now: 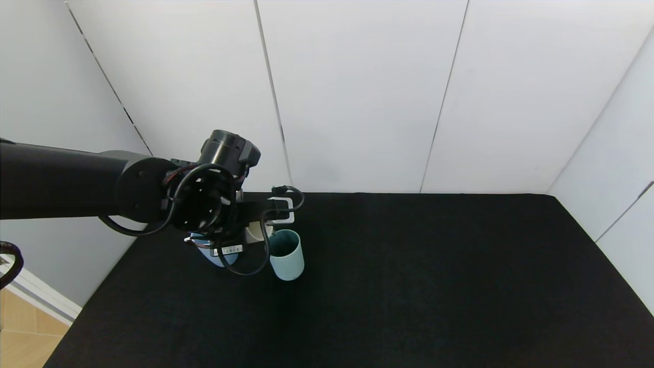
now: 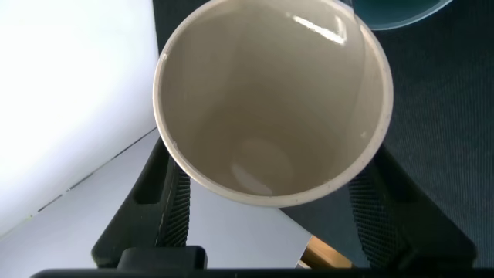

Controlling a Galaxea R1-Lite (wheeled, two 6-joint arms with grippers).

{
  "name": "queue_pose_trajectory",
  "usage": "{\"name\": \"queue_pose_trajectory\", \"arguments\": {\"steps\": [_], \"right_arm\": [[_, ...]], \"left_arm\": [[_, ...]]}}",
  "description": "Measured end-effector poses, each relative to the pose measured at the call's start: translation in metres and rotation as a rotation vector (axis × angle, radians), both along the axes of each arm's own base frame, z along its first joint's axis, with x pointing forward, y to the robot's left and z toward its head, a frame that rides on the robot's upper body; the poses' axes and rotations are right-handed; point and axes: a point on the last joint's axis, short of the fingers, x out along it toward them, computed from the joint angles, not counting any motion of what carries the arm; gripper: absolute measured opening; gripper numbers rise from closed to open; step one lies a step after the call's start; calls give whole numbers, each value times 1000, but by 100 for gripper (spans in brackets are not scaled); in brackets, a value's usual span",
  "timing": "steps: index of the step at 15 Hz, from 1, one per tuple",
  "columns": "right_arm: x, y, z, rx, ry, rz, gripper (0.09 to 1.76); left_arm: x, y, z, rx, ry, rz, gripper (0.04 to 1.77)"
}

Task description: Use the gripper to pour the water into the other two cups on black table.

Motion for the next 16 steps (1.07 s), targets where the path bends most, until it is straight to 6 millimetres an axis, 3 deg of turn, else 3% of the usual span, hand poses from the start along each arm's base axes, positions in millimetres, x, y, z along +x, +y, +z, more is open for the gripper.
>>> {"name": "queue_pose_trajectory", "arguments": {"steps": [8, 16], "right_arm": [[0, 0, 0, 0, 0, 0, 171], [0, 0, 0, 0, 0, 0, 171]], "left_arm": [[-9, 2, 7, -55, 3, -4, 119], [-26, 26, 13, -449, 72, 78, 119]]}}
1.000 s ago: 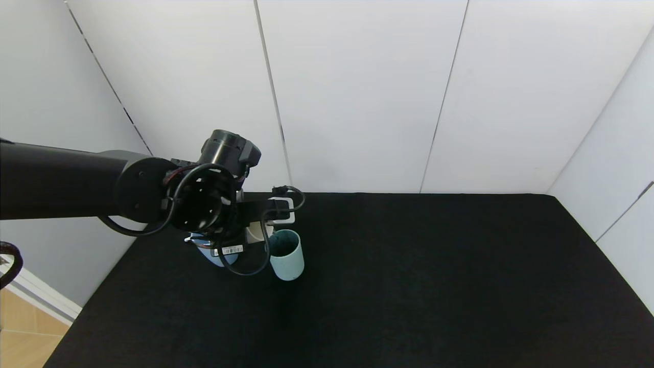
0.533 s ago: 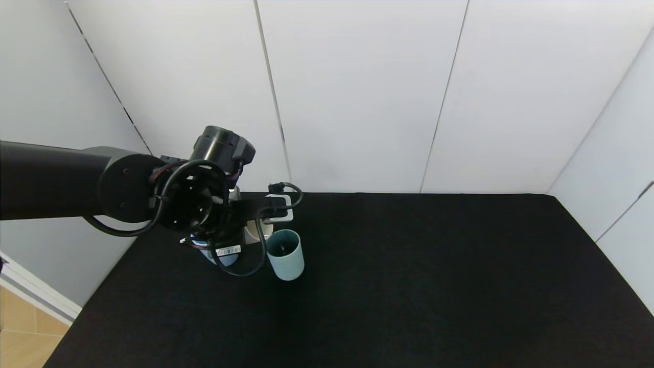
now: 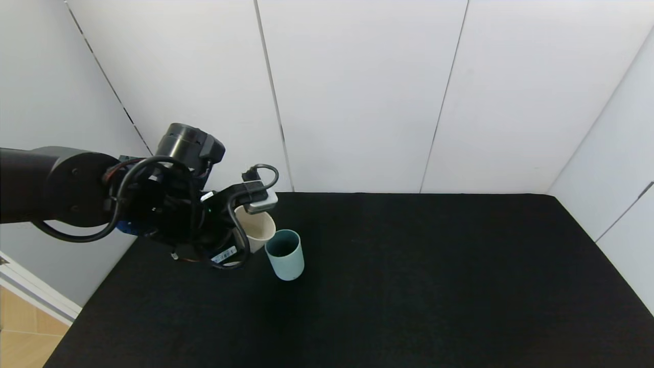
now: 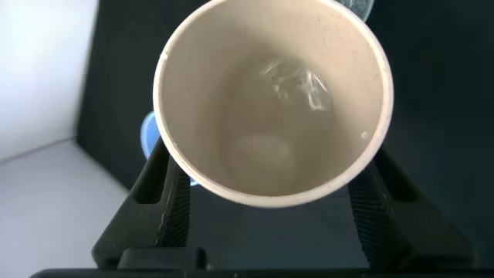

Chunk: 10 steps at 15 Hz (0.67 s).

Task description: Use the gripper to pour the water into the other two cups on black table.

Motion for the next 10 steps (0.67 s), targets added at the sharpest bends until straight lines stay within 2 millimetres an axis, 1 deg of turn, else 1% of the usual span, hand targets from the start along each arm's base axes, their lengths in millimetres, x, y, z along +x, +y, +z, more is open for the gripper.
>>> {"name": "queue_pose_trajectory", "arguments": {"steps": [2, 4, 5, 7, 10], "right_arm": [[0, 0, 0, 0, 0, 0, 171], [0, 0, 0, 0, 0, 0, 171], [0, 0, 0, 0, 0, 0, 171], [0, 0, 0, 0, 0, 0, 171], [0, 0, 0, 0, 0, 0, 171]], "left_arm": [[-7, 7, 5, -133, 4, 41, 119], [-10, 8, 11, -231, -69, 68, 119], [-11, 5, 12, -283, -117, 79, 119], [-18, -9, 11, -394, -170, 87, 119], [-31, -36, 4, -533, -144, 88, 119]]}}
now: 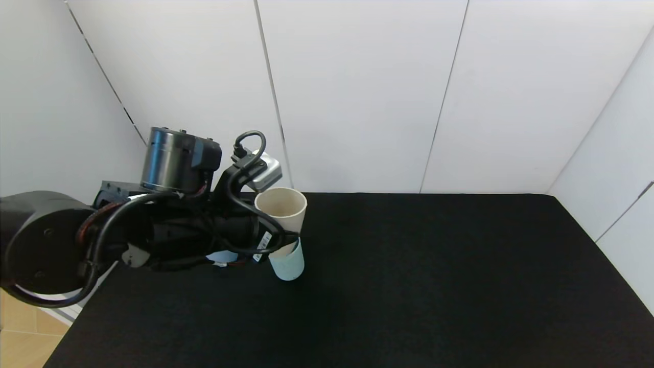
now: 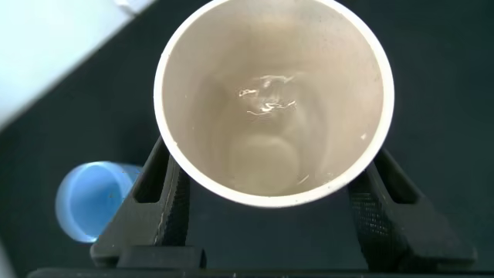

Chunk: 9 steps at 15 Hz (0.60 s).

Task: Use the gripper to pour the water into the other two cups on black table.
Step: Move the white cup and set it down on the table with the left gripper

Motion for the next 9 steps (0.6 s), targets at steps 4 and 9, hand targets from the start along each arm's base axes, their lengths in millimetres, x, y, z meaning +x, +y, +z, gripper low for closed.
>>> {"name": "queue_pose_trajectory", "arguments": {"steps": [4, 9], "right_arm": [[0, 0, 0, 0, 0, 0, 171], [0, 0, 0, 0, 0, 0, 171]], "left_arm": [[-16, -27, -16, -89, 69, -38, 119], [-21, -42, -57, -146, 40, -72, 119]]}}
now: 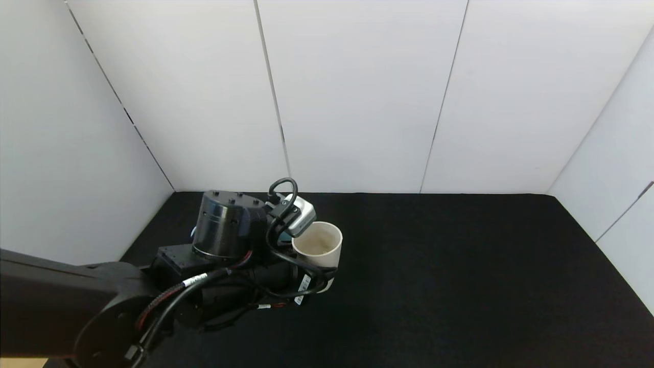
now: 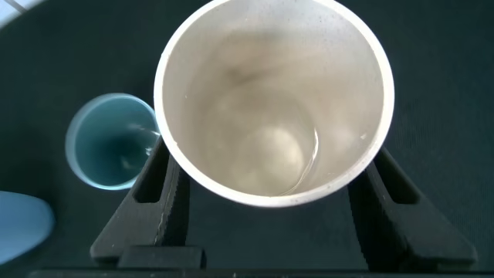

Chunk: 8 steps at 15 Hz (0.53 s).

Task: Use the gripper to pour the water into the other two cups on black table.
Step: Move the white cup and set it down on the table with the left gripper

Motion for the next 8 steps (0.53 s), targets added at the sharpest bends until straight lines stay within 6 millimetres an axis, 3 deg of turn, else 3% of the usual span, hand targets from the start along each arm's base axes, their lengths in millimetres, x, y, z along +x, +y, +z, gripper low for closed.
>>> {"name": "queue_pose_trajectory", "arguments": {"steps": [4, 8], "right_arm": [[0, 0, 0, 0, 0, 0, 171], [0, 0, 0, 0, 0, 0, 171]], "left_arm": [[-3, -1, -39, -11, 41, 17, 119], [-2, -1, -64, -34, 59, 35, 119]]}}
